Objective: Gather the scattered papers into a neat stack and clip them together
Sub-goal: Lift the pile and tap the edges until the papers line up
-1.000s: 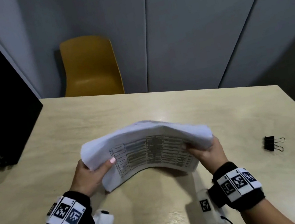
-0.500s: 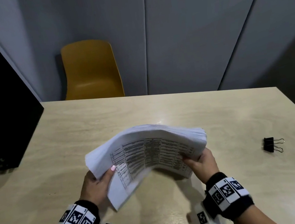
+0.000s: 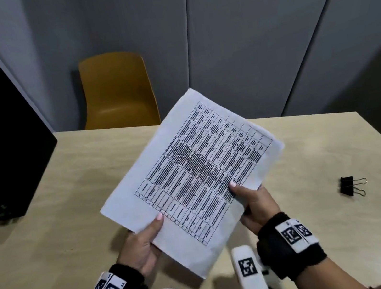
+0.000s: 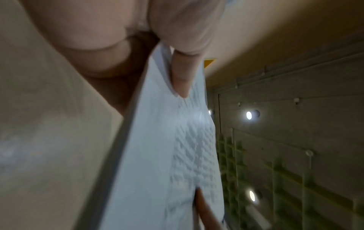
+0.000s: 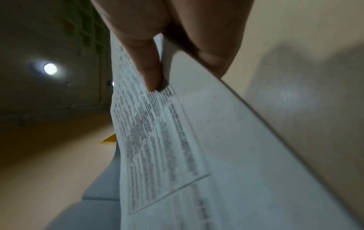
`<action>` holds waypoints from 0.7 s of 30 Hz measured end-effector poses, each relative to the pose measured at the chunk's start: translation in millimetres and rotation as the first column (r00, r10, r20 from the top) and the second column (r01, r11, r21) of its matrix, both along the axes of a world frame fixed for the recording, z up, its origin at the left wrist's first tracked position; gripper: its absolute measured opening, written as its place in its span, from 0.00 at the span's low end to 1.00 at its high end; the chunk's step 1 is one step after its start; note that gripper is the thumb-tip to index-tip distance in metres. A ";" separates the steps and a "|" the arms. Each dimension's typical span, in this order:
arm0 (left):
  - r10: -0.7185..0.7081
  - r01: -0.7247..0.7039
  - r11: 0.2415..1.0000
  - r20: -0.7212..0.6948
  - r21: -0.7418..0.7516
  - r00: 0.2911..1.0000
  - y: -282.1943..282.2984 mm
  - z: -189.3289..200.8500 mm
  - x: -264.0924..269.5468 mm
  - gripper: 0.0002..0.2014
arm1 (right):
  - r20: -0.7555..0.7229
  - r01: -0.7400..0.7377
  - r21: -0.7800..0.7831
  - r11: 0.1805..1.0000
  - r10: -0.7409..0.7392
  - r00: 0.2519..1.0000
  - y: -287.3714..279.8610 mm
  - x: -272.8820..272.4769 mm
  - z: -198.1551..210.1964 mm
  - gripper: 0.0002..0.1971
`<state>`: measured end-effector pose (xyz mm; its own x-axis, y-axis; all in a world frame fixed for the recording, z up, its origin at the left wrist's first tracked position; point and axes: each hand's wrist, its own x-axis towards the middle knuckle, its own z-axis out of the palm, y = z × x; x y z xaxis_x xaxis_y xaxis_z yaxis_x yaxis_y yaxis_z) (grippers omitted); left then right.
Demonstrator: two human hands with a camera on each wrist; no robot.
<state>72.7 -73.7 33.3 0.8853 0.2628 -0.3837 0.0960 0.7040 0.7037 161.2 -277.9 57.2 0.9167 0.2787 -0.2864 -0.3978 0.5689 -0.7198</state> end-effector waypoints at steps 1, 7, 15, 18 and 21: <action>0.003 -0.003 1.000 0.006 -0.020 1.000 6.1 0.9 -0.8 0.38 | 0.033 0.017 -0.016 1.000 -0.016 0.999 -2.7 2.2 2.0 0.13; -0.229 0.207 0.969 0.179 0.132 0.957 62.3 27.6 -5.8 0.37 | 0.197 -0.081 -0.242 0.967 0.131 0.972 -36.6 11.1 2.3 0.26; -0.237 0.208 0.742 -0.040 0.637 0.971 37.1 33.3 15.2 0.47 | 0.300 -0.058 -0.471 0.880 0.221 0.928 -11.5 -4.2 3.8 0.05; -0.222 0.126 0.680 0.039 0.722 0.974 30.3 41.4 20.3 0.29 | 0.402 0.056 -0.495 0.867 0.172 0.899 -8.0 -2.2 12.1 0.10; -0.252 0.035 0.617 0.155 0.786 0.955 22.3 64.8 24.4 0.14 | 0.457 0.131 -0.498 0.857 0.131 0.880 -6.5 -1.0 22.7 0.12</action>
